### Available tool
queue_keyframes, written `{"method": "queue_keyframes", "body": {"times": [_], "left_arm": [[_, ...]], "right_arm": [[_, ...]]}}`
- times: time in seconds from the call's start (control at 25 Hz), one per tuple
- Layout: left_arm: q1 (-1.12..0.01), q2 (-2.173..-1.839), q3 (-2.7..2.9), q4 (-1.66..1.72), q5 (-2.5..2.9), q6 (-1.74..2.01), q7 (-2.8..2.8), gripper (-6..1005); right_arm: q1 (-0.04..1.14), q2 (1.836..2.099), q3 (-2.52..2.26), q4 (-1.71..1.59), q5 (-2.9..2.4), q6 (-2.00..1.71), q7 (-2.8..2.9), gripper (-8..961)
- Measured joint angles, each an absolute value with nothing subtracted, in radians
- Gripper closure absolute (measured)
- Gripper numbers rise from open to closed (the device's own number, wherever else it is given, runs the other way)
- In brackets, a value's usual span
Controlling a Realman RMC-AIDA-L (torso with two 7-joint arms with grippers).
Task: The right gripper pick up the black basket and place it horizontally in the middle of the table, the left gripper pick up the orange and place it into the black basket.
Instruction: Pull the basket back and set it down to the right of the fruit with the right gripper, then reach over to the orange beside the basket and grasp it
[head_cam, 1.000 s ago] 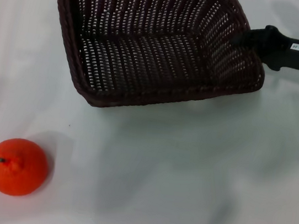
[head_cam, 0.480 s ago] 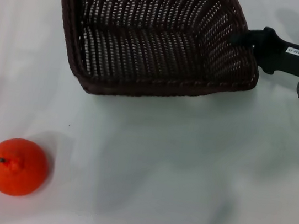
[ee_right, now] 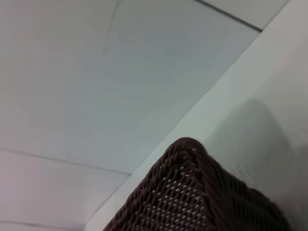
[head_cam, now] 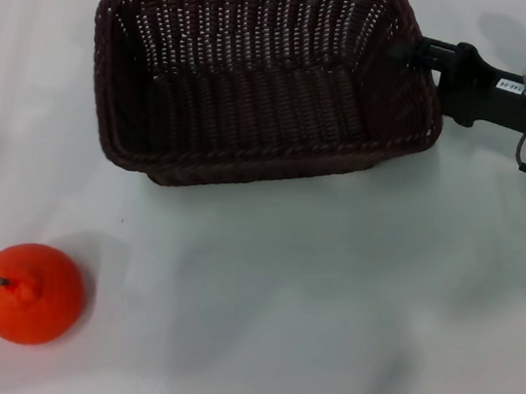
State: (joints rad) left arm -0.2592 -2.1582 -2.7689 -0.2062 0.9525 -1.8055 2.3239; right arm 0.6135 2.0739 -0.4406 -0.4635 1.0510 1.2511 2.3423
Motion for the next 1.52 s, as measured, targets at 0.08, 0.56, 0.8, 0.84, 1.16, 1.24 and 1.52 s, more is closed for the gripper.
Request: {"method": "queue_keyframes", "body": {"times": [0.08,0.56,0.8,0.84,1.16,1.24,1.52], "left_arm": [[-0.259,-2.158,-2.769,-0.208,0.953,-1.800,2.324,219],[-0.192,-2.125,-2.577,-0.317,0.996,-1.792,2.287,218],[-0.116,-2.034,-2.443,-0.361,1.156,-1.786,2.242,219],[-0.110,-2.024,-2.441,-0.357,1.186,-1.785,2.234,219],[-0.064,-1.980,-2.440,-0.356,1.407,-1.796,2.173,219],[-0.047,-1.980,-2.440,-0.355,1.432,-1.802,2.173,219],[-0.019,-1.985,-2.439,-0.356,1.538,-1.811,2.172,226]], "right_arm": [[0.615,2.073,-0.440,-0.464,1.051,1.273,2.340,274],[0.596,2.027,-0.432,-0.475,1.062,1.307,2.358,76],[0.578,2.007,-0.410,-0.524,1.125,1.276,2.293,52],[0.578,2.006,-0.405,-0.528,1.142,1.264,2.278,52],[0.598,2.007,-0.393,-0.524,1.254,1.159,2.190,55],[0.610,2.009,-0.395,-0.524,1.273,1.143,2.181,56],[0.661,2.021,-0.400,-0.516,1.323,1.086,2.124,60]]}}
